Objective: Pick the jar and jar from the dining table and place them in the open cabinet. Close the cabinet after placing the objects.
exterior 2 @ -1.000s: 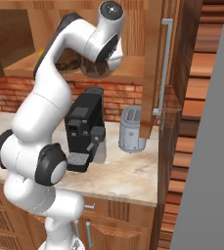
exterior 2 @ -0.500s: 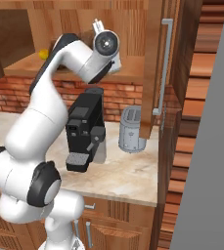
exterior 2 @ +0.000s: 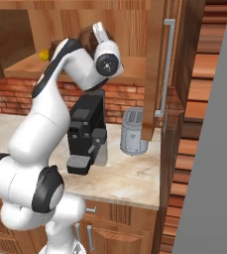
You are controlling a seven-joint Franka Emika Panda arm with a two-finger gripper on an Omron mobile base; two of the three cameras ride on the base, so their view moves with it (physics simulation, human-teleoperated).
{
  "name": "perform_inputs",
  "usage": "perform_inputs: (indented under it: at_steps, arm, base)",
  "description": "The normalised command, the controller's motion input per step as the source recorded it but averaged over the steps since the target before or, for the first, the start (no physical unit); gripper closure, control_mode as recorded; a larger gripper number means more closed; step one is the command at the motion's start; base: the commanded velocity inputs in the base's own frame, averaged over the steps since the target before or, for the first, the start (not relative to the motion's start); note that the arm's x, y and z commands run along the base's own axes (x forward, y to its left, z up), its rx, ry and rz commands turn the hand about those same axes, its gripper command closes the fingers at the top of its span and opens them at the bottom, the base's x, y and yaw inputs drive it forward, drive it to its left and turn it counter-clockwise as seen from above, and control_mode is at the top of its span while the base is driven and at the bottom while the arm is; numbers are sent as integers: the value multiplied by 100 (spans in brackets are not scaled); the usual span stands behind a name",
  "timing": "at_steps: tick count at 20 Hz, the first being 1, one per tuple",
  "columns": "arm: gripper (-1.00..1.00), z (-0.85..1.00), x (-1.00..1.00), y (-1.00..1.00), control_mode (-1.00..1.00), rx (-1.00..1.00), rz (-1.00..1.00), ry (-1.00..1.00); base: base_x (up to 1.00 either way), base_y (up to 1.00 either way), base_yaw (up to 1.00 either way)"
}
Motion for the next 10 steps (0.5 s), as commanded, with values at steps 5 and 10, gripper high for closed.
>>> perform_inputs:
  at_steps: [5,10]
  arm:
    - [-100,35,33,0,-100,0,0,-20]
    - [-100,16,9,0,-100,0,0,3]
  base:
    - [0,0,0]
    - [0,0,0]
